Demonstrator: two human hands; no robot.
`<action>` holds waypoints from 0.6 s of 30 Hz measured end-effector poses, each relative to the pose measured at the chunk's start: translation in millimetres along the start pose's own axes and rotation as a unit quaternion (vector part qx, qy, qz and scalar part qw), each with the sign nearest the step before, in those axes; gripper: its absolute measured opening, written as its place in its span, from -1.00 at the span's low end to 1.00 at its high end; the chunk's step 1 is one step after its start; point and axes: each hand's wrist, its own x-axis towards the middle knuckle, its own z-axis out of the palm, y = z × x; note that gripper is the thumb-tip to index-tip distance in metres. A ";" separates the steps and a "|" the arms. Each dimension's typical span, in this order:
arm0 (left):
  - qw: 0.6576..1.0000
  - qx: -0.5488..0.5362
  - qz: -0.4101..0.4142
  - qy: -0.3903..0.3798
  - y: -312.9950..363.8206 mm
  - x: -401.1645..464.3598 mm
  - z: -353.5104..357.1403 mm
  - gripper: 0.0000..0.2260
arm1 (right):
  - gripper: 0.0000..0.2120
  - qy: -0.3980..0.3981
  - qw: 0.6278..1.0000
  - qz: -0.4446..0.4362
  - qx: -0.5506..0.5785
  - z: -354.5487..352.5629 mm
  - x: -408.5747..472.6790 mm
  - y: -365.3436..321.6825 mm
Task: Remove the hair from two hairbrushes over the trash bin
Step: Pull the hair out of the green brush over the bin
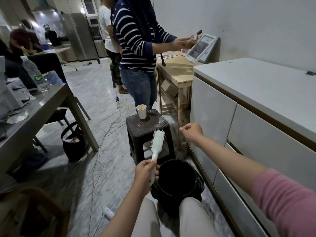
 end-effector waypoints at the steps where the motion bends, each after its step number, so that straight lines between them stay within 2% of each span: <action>1: 1.000 -0.001 0.003 0.001 1.0 -0.5 0.8 -0.91 | -0.87 -0.010 1.000 0.004 -0.010 0.7 0.0 0.9; 3: 1.000 -0.005 0.007 0.001 2.5 -1.6 2.1 -0.90 | -0.83 -0.032 0.999 0.005 -0.030 1.2 -2.1 0.7; 6: 1.000 -0.011 0.008 0.008 3.6 -1.1 2.4 -0.91 | -0.56 -0.092 0.995 -0.006 -0.039 1.9 -5.8 -0.6; 8: 1.000 -0.013 0.009 0.014 3.7 0.1 2.5 -0.91 | -0.49 -0.122 0.992 -0.018 -0.039 3.4 -6.7 0.5; 9: 1.000 -0.013 0.010 0.017 4.0 0.4 2.8 -0.91 | -0.55 -0.122 0.992 -0.028 -0.034 4.8 -6.6 1.2; 12: 1.000 -0.011 0.013 0.019 4.9 0.7 4.0 -0.91 | -0.89 -0.066 0.996 -0.052 -0.009 8.0 -6.1 2.6; 15: 1.000 -0.009 0.018 0.022 4.5 0.9 4.5 -0.92 | -0.85 -0.021 0.999 -0.040 -0.002 9.6 -7.2 2.5; 18: 0.999 -0.005 0.023 0.024 3.9 1.3 5.0 -0.93 | -0.87 -0.029 0.999 -0.023 -0.003 15.3 -9.4 2.8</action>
